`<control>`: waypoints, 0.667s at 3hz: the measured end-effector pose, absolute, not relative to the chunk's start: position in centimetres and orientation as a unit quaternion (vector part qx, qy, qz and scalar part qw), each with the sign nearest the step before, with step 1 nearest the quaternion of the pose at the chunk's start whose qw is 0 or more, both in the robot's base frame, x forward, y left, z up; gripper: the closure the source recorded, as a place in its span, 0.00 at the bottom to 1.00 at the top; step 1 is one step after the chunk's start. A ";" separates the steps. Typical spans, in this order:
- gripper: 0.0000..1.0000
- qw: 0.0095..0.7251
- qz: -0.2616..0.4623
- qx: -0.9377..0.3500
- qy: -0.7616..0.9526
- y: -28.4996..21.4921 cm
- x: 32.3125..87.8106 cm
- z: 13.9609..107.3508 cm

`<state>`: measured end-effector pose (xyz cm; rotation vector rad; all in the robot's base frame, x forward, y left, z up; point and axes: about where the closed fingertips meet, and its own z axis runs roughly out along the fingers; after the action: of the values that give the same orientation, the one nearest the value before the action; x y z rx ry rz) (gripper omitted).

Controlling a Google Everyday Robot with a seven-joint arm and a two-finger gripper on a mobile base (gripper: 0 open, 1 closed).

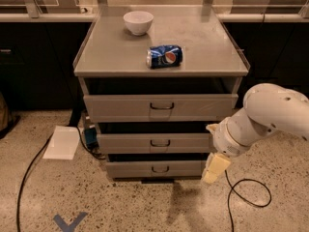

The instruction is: Open bottom drawer

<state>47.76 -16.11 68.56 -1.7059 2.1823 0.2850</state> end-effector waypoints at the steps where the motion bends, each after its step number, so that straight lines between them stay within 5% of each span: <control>1: 0.00 0.193 0.118 -0.593 0.773 -15.9 47.1 67.1; 2: 0.00 0.202 0.165 -0.575 0.775 -14.7 45.7 62.6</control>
Offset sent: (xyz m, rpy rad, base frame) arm -0.0365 0.0258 -0.1206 0.2571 0.1169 -0.0552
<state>45.72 -14.73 62.56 -1.6057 2.1640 0.4618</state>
